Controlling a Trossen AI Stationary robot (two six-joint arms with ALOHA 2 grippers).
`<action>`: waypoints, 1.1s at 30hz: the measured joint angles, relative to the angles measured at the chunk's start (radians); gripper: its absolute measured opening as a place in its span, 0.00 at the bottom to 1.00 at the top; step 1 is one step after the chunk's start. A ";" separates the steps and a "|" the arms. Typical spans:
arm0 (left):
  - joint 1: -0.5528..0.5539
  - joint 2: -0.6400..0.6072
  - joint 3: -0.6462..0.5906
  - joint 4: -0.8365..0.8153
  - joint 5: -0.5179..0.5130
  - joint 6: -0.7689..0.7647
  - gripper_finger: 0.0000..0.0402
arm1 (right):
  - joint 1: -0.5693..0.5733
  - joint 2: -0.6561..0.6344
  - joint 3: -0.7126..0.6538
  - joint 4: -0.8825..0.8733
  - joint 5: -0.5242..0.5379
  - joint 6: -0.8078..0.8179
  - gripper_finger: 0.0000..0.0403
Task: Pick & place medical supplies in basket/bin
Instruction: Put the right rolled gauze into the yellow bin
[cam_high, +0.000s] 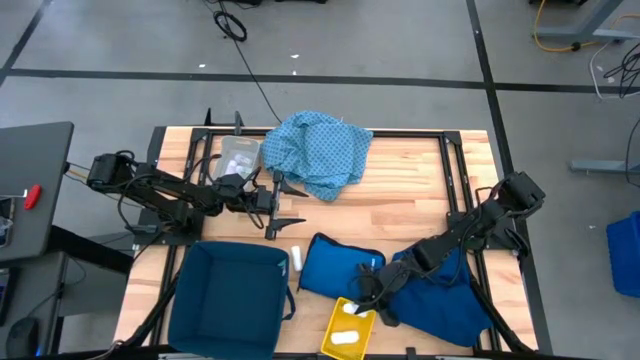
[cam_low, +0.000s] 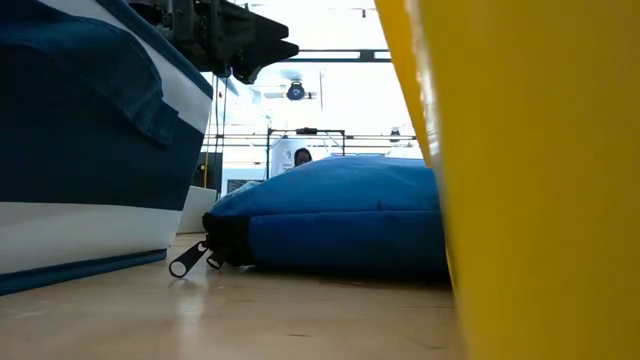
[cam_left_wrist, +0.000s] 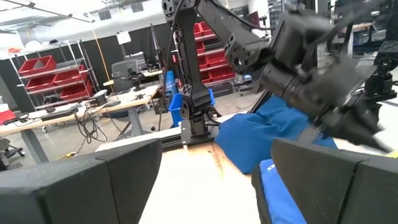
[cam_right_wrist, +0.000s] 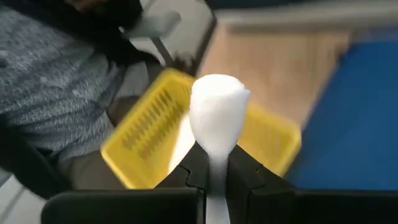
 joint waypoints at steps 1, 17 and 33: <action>0.000 0.000 0.000 0.000 -0.001 0.000 0.77 | 0.000 0.000 0.019 0.002 0.000 -0.035 0.06; 0.000 0.000 0.000 0.001 0.005 -0.009 0.77 | -0.026 0.101 0.121 0.593 -0.158 -0.530 0.06; 0.000 0.000 0.001 -0.028 0.036 -0.011 0.77 | 0.022 0.306 0.282 0.298 -0.010 -0.206 0.06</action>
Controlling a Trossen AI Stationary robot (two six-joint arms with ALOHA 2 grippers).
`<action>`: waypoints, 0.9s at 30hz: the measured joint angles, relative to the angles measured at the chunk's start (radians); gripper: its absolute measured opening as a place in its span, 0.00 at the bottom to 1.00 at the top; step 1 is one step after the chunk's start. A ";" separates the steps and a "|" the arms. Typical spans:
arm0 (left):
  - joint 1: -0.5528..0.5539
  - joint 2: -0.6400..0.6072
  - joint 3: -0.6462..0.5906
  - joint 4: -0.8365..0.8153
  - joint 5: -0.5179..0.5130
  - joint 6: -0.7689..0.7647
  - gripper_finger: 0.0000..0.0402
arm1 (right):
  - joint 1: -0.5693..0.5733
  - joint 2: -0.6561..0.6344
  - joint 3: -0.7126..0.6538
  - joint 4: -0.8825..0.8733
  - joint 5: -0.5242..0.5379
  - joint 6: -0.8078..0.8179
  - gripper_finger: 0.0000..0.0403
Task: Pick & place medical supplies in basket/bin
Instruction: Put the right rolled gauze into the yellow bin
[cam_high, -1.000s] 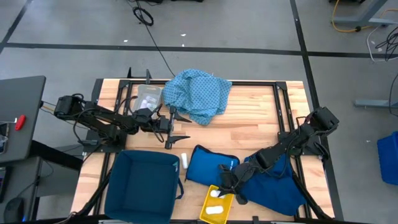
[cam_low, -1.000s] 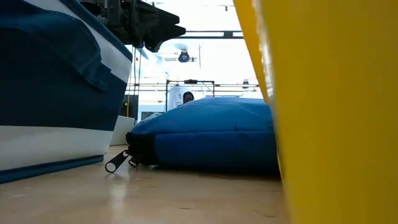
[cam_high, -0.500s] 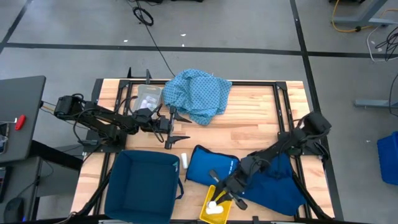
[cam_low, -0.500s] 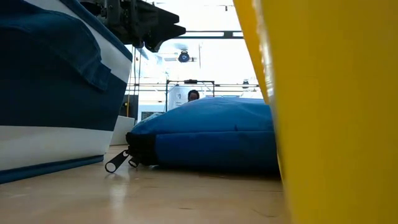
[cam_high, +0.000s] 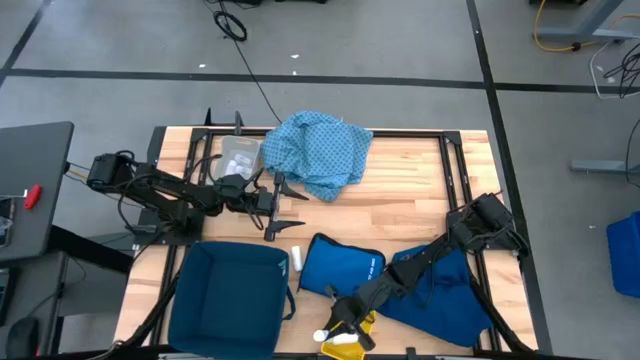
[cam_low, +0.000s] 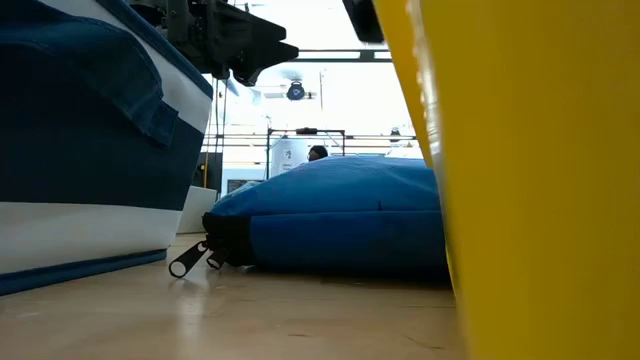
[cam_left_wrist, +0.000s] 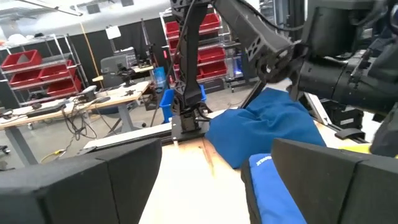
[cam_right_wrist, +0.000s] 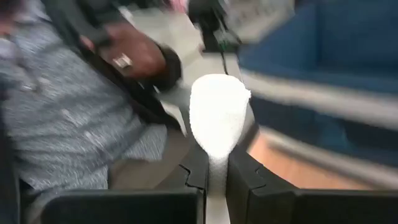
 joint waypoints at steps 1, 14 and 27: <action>0.000 0.000 0.000 -0.002 0.002 0.002 0.77 | 0.009 -0.005 0.015 -0.069 0.025 0.013 0.06; 0.000 0.000 0.000 -0.003 0.003 0.011 0.77 | 0.064 -0.013 0.126 -0.607 0.147 0.272 0.06; 0.000 0.000 0.000 -0.002 0.002 0.007 0.77 | 0.055 -0.013 0.126 -0.863 0.145 0.437 0.06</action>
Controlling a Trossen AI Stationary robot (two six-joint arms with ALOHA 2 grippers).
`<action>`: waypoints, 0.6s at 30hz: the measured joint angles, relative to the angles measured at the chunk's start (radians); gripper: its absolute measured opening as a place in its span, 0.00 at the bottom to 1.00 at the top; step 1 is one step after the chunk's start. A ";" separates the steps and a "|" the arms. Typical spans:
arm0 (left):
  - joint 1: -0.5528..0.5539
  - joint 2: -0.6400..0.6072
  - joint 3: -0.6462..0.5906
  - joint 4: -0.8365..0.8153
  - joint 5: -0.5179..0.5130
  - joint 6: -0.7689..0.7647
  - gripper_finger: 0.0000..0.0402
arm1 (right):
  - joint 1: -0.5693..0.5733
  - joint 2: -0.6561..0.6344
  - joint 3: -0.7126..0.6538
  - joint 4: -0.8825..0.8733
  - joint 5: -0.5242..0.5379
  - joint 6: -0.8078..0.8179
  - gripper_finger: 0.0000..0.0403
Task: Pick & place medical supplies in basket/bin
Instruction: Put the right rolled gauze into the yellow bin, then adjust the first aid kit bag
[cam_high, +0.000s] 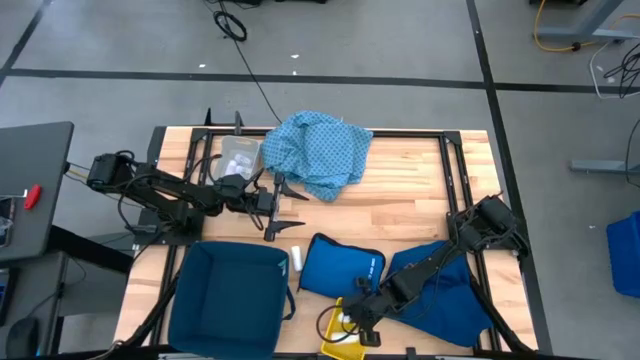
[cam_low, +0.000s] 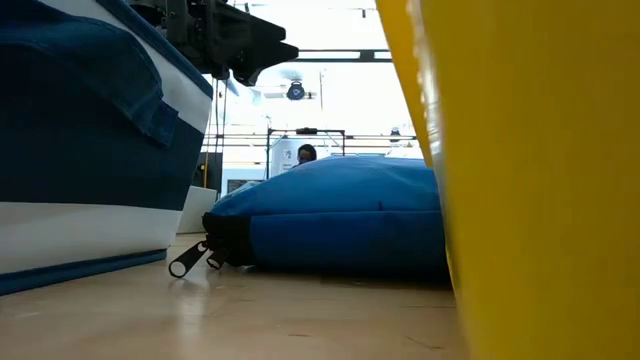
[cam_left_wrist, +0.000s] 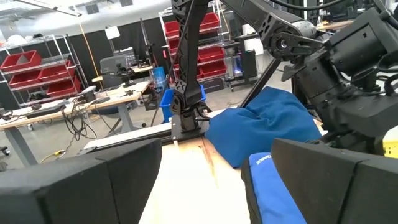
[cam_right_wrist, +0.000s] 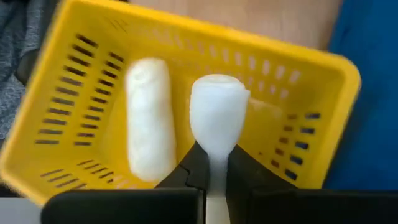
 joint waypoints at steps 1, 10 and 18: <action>0.000 0.000 0.000 0.000 0.000 0.000 0.77 | -0.002 0.000 0.000 -0.001 -0.002 0.007 0.07; 0.000 0.000 0.000 0.000 0.000 -0.002 0.77 | -0.011 0.000 0.000 0.008 -0.001 0.013 0.46; 0.000 0.000 0.000 0.000 0.000 -0.003 0.77 | -0.022 0.000 0.000 0.028 0.002 0.033 0.60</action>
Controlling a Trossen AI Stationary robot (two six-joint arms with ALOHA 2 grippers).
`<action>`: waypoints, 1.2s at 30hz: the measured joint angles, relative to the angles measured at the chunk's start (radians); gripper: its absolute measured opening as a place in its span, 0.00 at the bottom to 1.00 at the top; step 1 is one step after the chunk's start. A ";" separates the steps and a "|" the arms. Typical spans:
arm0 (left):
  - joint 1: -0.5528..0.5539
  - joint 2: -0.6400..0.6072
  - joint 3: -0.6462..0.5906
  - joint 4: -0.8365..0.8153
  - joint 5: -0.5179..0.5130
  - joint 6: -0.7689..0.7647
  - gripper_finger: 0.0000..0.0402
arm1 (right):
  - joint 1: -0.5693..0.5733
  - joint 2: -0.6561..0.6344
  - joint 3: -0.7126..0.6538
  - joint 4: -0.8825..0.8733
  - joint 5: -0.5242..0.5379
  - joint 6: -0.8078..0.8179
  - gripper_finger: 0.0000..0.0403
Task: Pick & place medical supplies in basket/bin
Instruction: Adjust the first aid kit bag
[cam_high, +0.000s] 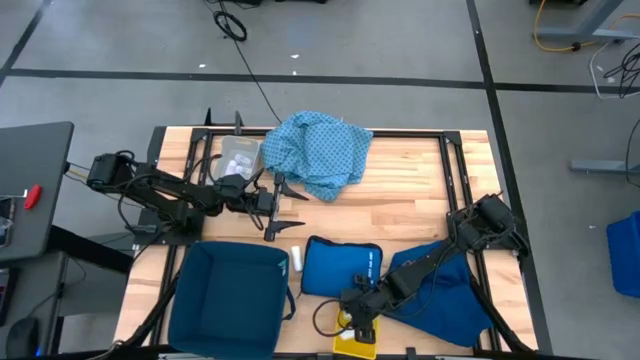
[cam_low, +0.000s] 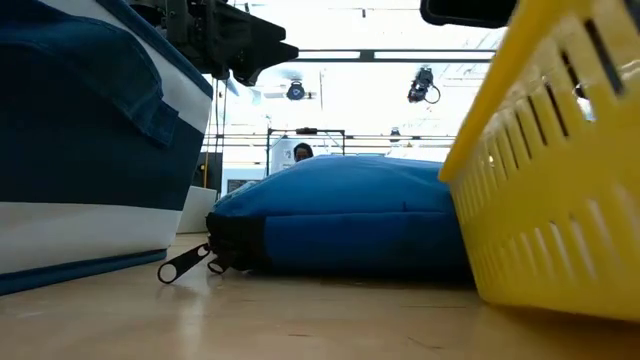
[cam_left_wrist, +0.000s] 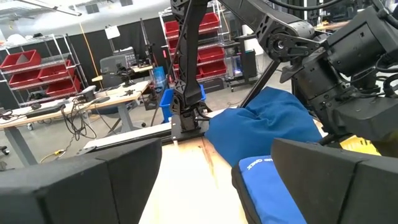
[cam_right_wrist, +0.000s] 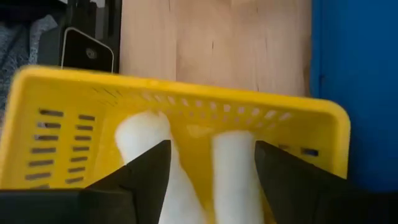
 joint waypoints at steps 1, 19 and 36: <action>0.000 0.000 0.000 0.000 0.000 0.000 0.77 | -0.002 0.000 0.000 0.003 0.000 0.000 0.60; 0.000 0.000 -0.001 0.001 0.000 0.000 0.77 | 0.014 -0.001 0.215 -0.302 0.193 -0.109 0.60; 0.000 0.000 -0.001 0.000 0.000 0.000 0.77 | -0.048 -0.001 0.270 -0.483 0.410 -0.267 0.03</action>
